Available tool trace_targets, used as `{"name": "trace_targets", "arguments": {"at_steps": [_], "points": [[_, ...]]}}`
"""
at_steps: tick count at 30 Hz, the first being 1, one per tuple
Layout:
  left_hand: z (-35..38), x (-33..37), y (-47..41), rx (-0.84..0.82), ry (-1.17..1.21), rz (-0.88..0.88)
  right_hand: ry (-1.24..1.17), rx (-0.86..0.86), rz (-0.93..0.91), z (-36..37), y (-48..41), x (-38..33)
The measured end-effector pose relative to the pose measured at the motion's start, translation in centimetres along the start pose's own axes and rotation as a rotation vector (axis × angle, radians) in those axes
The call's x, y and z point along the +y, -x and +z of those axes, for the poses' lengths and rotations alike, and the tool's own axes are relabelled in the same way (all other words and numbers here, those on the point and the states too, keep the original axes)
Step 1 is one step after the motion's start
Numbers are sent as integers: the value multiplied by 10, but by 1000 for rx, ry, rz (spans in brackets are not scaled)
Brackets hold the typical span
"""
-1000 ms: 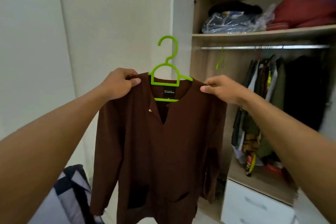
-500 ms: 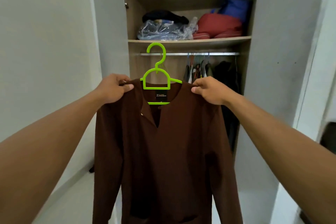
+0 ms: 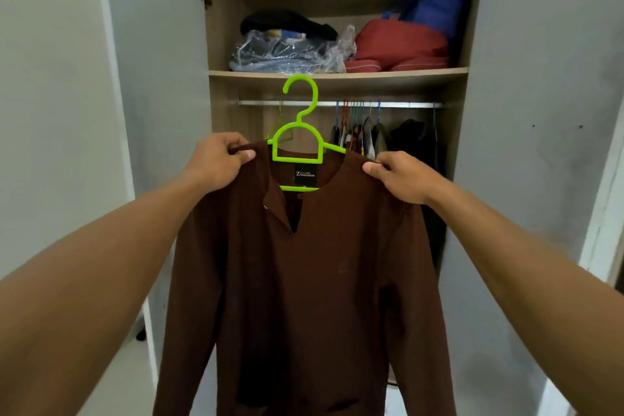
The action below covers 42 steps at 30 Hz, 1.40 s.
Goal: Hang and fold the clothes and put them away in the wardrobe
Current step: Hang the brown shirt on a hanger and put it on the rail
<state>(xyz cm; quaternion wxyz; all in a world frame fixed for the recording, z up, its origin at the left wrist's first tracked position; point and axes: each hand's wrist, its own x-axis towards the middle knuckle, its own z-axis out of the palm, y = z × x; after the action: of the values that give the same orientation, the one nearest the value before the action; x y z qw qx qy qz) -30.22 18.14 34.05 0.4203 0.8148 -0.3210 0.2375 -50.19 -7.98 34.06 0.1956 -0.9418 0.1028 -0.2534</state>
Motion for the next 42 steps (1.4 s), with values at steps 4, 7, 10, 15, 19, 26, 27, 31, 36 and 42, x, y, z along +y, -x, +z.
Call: {"name": "trace_targets", "arguments": {"at_steps": [4,7,10,15,19,26,27,31,36,42], "points": [[31,-26,-39,-53,10,7,-70,-43,31,6,-28,25],[59,-49,-71,-76,47,-2,-22,-47,63,16,-54,39],[78,-62,-102,-94,57,-5,-1,-57,92,22,-83,43],[105,-77,-160,-131,37,-28,-29,-92,159,22,-126,43],[133,-86,-196,-70,-79,-108,-174,-91,182,31,-156,50],[189,-79,-251,-71,67,-164,-374,51,71,49,-207,71],[197,-76,-256,-71,126,-201,-393,84,59,51,-215,74],[224,-65,-272,-180,393,-328,-363,166,35,56,-241,85],[239,-48,-282,-412,328,-389,-290,238,55,76,-273,95],[249,-45,-302,-539,545,-452,-198,296,52,110,-295,86]]}}
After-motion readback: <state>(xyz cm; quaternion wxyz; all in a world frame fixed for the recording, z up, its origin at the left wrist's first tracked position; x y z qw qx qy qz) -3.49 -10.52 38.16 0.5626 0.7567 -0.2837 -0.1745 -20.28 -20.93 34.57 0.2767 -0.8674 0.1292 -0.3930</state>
